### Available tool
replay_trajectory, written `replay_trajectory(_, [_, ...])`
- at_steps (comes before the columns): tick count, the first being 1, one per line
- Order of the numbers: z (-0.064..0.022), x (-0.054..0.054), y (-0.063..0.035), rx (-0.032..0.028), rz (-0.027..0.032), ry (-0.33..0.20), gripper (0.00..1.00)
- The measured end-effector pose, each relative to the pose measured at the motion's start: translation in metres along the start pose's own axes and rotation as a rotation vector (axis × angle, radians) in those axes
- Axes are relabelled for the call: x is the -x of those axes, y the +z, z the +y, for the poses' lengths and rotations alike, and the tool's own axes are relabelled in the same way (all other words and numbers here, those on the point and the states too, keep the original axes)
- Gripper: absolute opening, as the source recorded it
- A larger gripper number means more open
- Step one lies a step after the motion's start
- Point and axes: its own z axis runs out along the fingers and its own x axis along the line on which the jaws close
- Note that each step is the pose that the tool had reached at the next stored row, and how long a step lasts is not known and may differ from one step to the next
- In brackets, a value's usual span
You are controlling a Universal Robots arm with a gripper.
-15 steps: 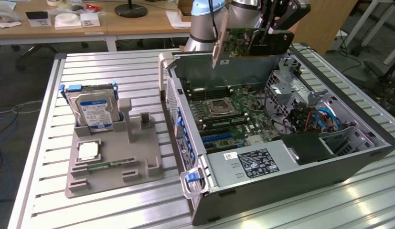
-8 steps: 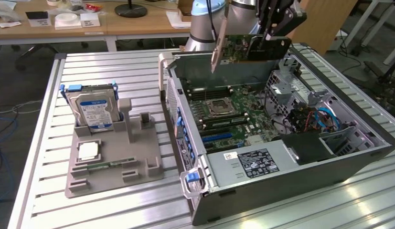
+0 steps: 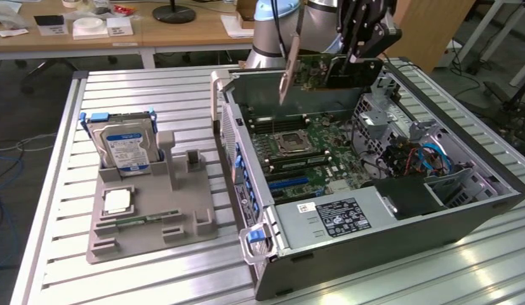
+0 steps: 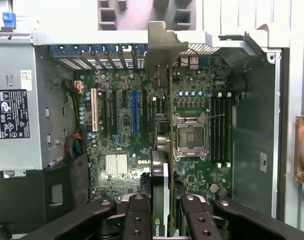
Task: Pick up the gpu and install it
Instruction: 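Insert the gpu into the slot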
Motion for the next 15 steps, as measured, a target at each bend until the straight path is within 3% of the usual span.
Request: replay_trajectory(15, [0.0000,-0.001,0.0273,0.0001,-0.0015,0.000,0.27])
